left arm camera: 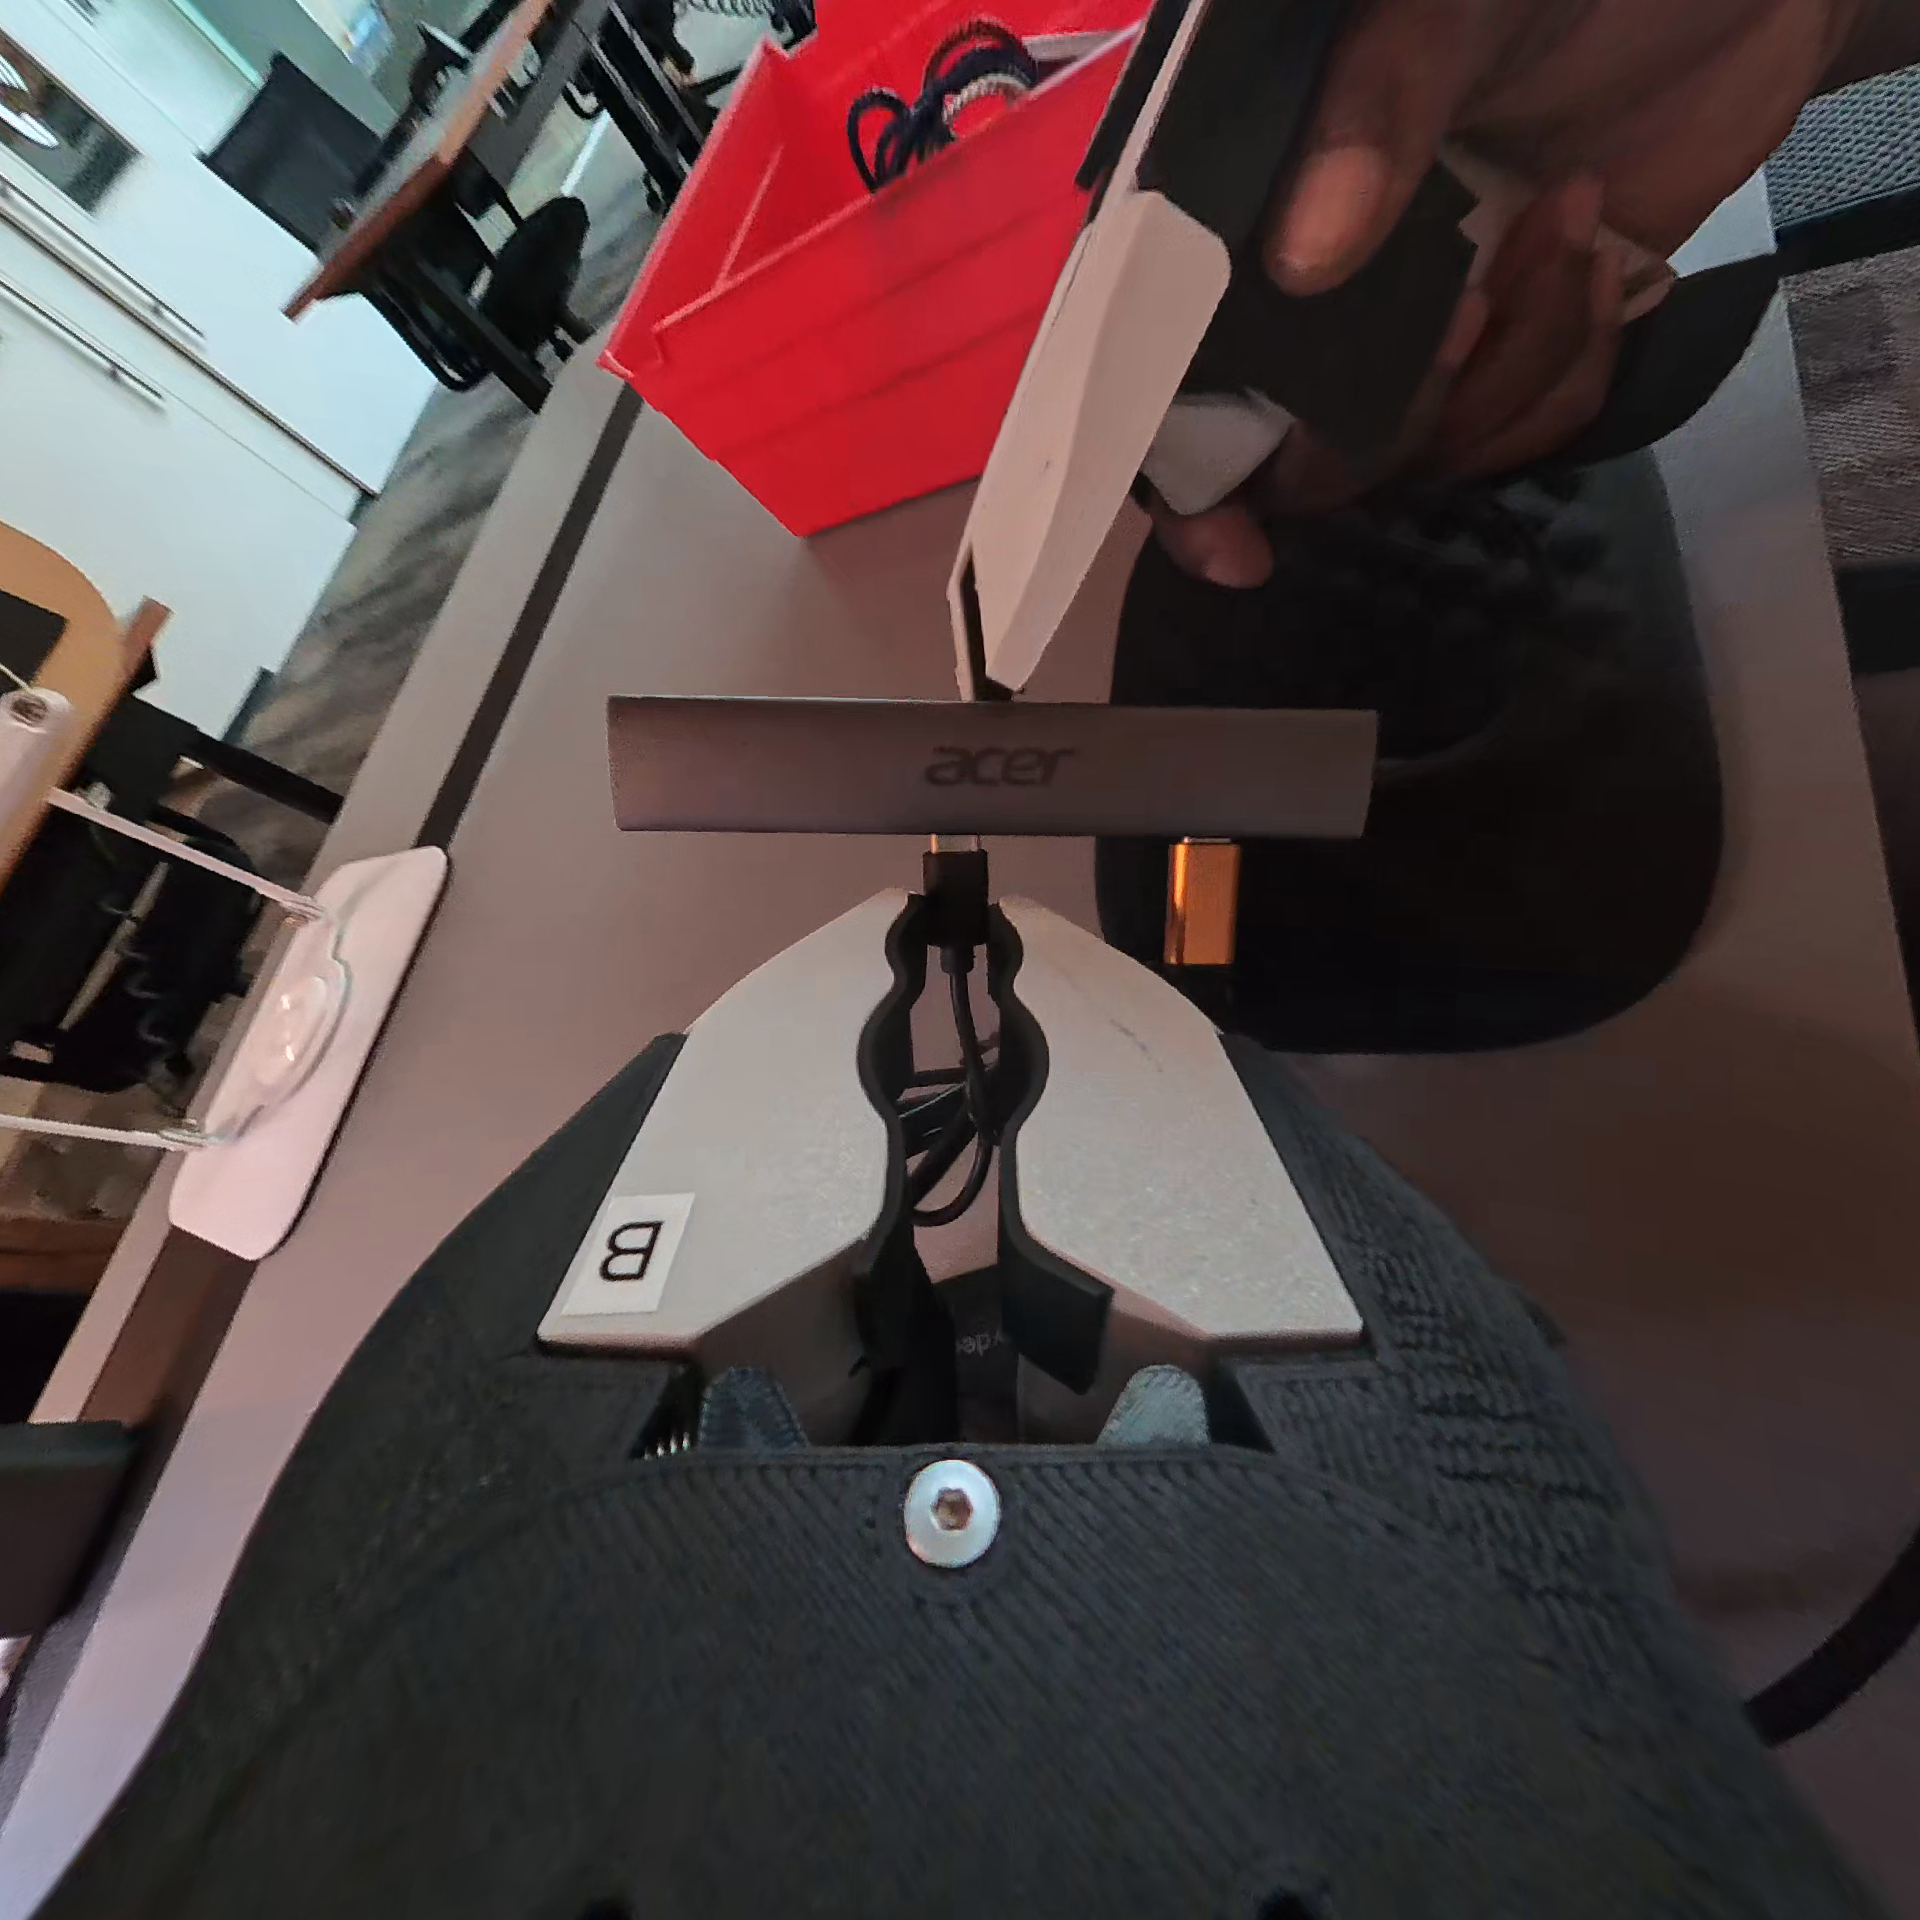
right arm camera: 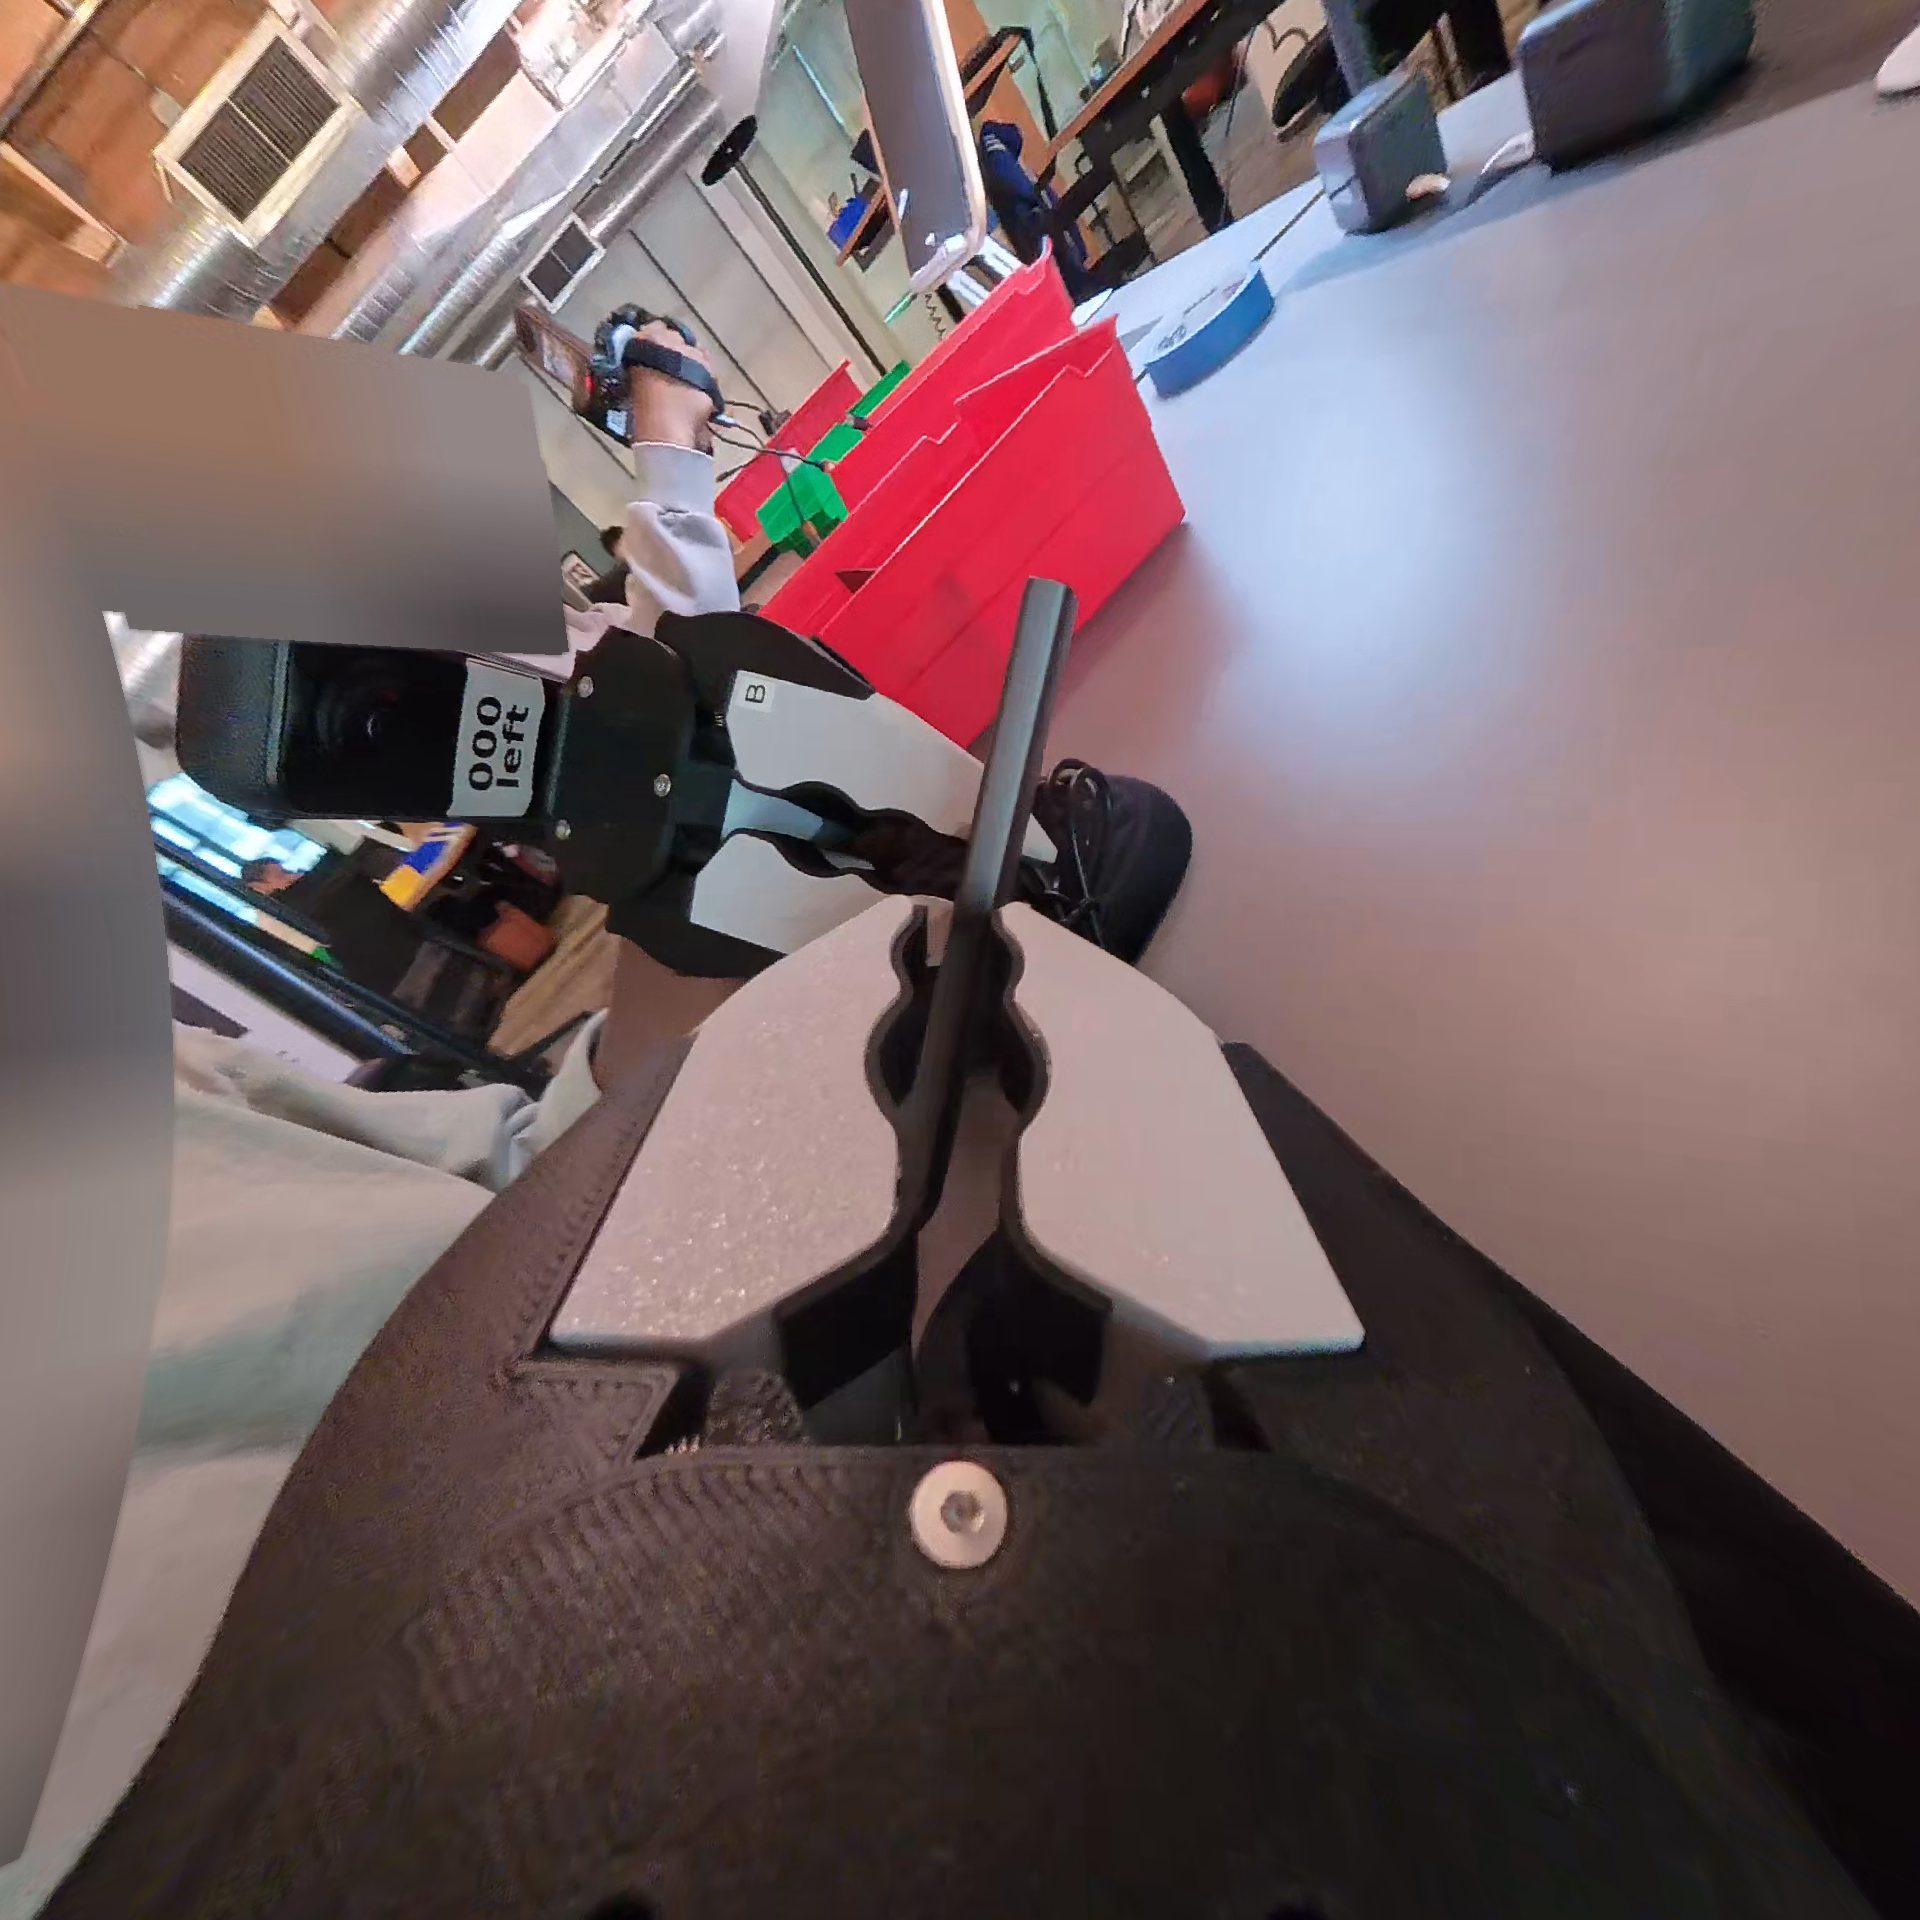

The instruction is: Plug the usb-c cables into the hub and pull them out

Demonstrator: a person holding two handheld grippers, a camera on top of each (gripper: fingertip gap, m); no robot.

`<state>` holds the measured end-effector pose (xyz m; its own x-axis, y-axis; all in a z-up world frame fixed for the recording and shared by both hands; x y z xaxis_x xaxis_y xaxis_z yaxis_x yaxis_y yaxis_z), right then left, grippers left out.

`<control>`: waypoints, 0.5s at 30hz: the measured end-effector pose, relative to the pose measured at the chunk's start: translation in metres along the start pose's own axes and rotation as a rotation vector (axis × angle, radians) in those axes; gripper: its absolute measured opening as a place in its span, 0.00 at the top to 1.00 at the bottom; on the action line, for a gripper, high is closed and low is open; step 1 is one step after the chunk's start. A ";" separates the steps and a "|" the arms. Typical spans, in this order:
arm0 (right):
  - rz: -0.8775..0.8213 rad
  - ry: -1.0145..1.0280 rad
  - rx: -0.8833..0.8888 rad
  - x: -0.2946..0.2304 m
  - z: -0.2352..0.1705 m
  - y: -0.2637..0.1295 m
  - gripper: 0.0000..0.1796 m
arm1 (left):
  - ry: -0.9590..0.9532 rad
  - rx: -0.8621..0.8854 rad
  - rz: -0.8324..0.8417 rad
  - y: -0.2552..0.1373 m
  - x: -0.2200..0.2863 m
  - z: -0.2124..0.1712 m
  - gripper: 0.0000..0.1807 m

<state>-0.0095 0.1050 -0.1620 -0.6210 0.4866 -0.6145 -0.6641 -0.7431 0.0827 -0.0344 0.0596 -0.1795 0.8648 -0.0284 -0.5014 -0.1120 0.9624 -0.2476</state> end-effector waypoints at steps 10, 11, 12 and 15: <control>-0.016 -0.121 -0.015 0.000 -0.002 0.001 0.94 | 0.094 0.065 -0.004 0.003 0.005 0.012 0.94; -0.017 -0.135 -0.020 0.000 -0.003 0.001 0.95 | 0.111 0.062 -0.002 0.004 0.006 0.012 0.94; -0.015 -0.144 -0.025 0.000 -0.003 0.001 0.95 | 0.127 0.070 -0.002 0.003 0.006 0.013 0.94; 0.015 -0.147 -0.018 -0.006 0.000 -0.001 0.95 | 0.149 0.137 0.001 0.001 0.006 0.020 0.94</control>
<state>-0.0047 0.1029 -0.1589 -0.6859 0.5366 -0.4915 -0.6476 -0.7582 0.0761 -0.0194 0.0662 -0.1663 0.7814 -0.0572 -0.6215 -0.0362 0.9900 -0.1367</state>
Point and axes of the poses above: each gripper's, where its closed fingertips meet, y out along the fingers, z out of its top, x = y × z across the jaws, the point moved 2 cm from there along -y, back along the fingers, and after that the axes turned 15 degrees about x, right-handed, at the moved point
